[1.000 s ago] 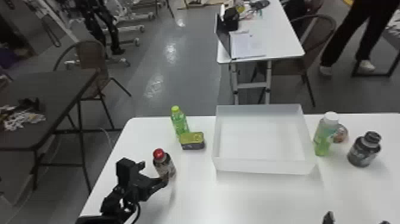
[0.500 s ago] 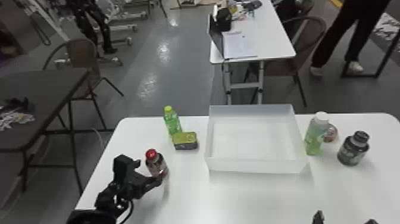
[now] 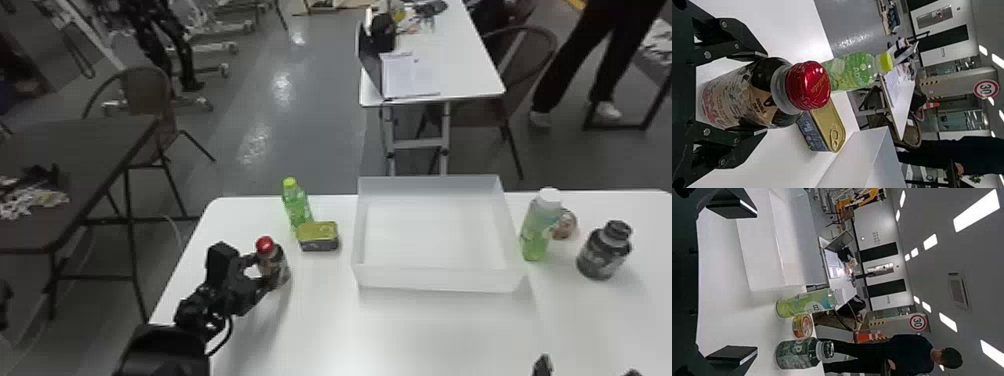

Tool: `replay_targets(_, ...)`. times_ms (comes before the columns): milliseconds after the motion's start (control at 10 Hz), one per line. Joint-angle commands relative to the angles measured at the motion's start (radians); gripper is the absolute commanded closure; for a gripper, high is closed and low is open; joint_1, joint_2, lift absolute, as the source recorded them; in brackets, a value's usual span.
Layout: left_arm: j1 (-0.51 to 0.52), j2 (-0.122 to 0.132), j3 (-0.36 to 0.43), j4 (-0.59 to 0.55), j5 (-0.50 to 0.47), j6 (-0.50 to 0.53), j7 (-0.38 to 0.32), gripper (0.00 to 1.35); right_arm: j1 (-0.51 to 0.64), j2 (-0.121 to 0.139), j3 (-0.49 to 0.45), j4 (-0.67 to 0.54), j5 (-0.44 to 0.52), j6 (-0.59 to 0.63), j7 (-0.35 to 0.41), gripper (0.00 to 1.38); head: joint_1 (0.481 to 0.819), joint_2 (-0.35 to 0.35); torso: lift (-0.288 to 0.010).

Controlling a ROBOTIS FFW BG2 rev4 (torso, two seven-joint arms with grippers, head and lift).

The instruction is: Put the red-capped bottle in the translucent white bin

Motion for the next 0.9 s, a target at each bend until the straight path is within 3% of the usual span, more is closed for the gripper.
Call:
replay_targets(0, 0.007, -0.002, -0.018, 0.004, 0.006, 0.005, 0.001, 0.83, 0.001, 0.001, 0.000, 0.002, -0.002, 0.000, 0.000, 0.08, 0.695, 0.214, 0.000)
replay_targets(100, 0.019, -0.015, -0.014, -0.003, 0.009, 0.003, 0.000, 0.83, 0.004, 0.004, 0.000, 0.002, -0.002, 0.000, 0.000, 0.08, 0.695, 0.208, 0.000)
replay_targets(200, 0.063, -0.036, -0.015, -0.117, -0.032, 0.060, 0.007, 0.83, 0.004, 0.004, 0.000, 0.002, -0.003, 0.000, 0.001, 0.08, 0.695, 0.202, 0.000)
replay_targets(300, 0.123, -0.071, -0.014, -0.303, -0.106, 0.143, 0.017, 0.83, 0.004, 0.004, -0.002, 0.002, -0.003, 0.000, 0.000, 0.08, 0.695, 0.198, 0.000)
replay_targets(500, 0.166, -0.113, -0.031, -0.556, -0.120, 0.265, 0.017, 0.83, 0.004, 0.007, 0.000, 0.003, -0.003, 0.000, 0.000, 0.08, 0.695, 0.187, 0.000)
replay_targets(600, 0.145, -0.113, -0.070, -0.661, -0.117, 0.362, 0.015, 0.83, 0.003, 0.007, -0.002, 0.005, -0.005, 0.000, 0.001, 0.08, 0.695, 0.179, 0.000)
replay_targets(700, 0.099, -0.091, -0.113, -0.683, -0.114, 0.402, -0.011, 0.83, 0.001, 0.006, 0.000, 0.006, -0.005, 0.000, 0.003, 0.08, 0.695, 0.172, 0.000)
replay_targets(800, 0.039, -0.051, -0.179, -0.680, -0.100, 0.419, -0.023, 0.83, -0.004, 0.006, 0.000, 0.008, -0.005, 0.000, 0.006, 0.08, 0.695, 0.152, 0.000)
